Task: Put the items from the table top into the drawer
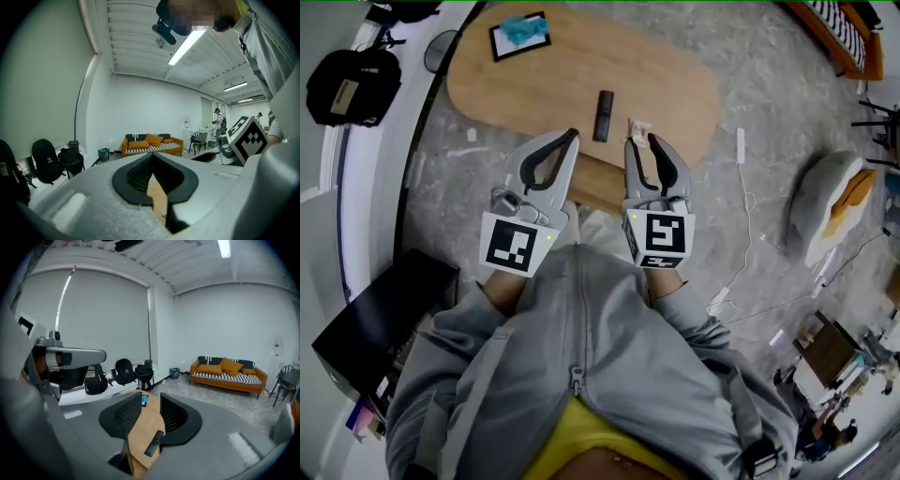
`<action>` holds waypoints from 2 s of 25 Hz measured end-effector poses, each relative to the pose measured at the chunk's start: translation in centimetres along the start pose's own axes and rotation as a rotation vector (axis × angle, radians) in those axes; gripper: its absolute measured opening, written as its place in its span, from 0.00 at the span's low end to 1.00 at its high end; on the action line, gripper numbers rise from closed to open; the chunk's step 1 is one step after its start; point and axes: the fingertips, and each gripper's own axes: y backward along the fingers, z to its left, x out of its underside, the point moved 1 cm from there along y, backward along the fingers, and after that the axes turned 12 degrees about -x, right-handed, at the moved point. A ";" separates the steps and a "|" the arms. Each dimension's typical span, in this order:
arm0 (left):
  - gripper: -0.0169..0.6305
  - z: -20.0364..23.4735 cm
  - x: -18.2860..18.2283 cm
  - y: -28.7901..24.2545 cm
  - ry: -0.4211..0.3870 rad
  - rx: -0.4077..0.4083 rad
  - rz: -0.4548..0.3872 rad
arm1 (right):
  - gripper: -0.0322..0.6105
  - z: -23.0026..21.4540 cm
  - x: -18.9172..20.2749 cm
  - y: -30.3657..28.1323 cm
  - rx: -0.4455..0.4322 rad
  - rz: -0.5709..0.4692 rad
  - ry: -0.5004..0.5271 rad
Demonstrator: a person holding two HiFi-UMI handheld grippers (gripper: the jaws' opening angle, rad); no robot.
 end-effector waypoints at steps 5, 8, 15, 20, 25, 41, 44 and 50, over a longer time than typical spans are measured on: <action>0.04 0.8 1.8 -2.0 0.014 0.039 0.028 | 0.24 -1.0 1.8 -2.4 0.013 0.041 -0.033; 0.04 1.3 3.4 -3.2 0.010 0.073 0.058 | 0.24 -1.7 3.2 -4.1 0.020 0.070 -0.048; 0.04 3.1 9.6 -5.4 0.022 0.133 0.143 | 0.24 -2.8 7.7 -8.9 0.027 0.127 -0.056; 0.04 4.0 13.9 -6.7 0.034 0.157 0.193 | 0.24 -3.5 11.5 -12.0 0.022 0.166 -0.046; 0.04 5.0 18.0 -7.9 0.043 0.162 0.221 | 0.24 -3.6 15.0 -14.5 0.013 0.197 -0.054; 0.04 6.9 29.5 -9.5 0.096 0.142 0.283 | 0.24 -3.4 25.3 -19.1 0.037 0.279 -0.121; 0.04 7.0 31.7 -10.2 0.094 0.137 0.297 | 0.24 -3.8 27.5 -20.3 0.043 0.296 -0.134; 0.04 7.3 35.7 -11.7 0.143 0.142 0.336 | 0.25 -4.6 30.8 -22.8 0.040 0.338 -0.127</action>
